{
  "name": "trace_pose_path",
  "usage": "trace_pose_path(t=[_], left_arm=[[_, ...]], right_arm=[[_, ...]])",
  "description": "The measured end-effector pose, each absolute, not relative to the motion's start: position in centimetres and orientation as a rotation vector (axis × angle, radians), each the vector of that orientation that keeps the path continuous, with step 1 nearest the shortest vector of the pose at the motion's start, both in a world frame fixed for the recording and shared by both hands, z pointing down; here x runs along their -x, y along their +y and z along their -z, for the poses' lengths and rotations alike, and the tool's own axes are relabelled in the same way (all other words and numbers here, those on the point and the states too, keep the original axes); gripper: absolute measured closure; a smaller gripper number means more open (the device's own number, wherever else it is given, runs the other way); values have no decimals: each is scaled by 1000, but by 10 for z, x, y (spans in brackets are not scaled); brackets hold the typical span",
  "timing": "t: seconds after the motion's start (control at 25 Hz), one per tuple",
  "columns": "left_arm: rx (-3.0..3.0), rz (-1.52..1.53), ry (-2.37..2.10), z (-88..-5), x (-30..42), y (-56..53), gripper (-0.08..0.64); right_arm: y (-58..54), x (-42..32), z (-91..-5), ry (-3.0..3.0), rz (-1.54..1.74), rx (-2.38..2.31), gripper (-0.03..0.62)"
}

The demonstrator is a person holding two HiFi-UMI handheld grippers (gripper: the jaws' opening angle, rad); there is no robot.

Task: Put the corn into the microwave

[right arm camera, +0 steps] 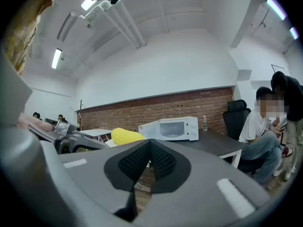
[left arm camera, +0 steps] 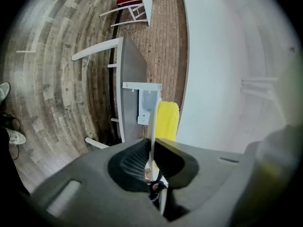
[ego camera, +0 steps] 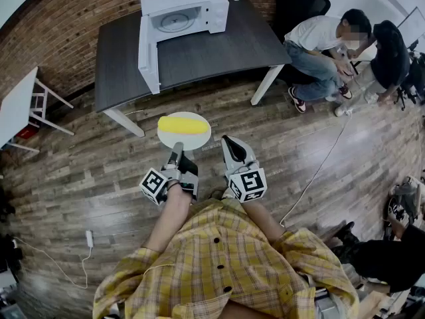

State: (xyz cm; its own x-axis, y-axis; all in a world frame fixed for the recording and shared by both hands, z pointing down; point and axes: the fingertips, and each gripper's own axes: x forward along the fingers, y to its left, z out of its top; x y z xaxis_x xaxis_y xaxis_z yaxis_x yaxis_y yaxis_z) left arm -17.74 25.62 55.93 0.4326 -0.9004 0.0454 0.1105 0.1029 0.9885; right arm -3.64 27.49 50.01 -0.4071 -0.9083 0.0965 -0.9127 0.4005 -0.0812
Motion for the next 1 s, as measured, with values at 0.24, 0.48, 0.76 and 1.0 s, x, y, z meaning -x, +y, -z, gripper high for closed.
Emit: trace_pose_path(t=[0.24, 0.48, 0.76, 1.0], left_arm=[[-1231, 885, -821, -556, 177, 259, 531], [-1237, 890, -819, -554, 169, 264, 531], [-1235, 898, -819, -554, 157, 267, 531], [-1231, 908, -830, -554, 138, 272, 531]], right_arm=[[279, 34, -498, -2590, -187, -1699, 589], [284, 28, -497, -2595, -180, -1688, 591], [287, 17, -497, -2620, -176, -1668, 589], [289, -2, -499, -2624, -173, -1658, 589]])
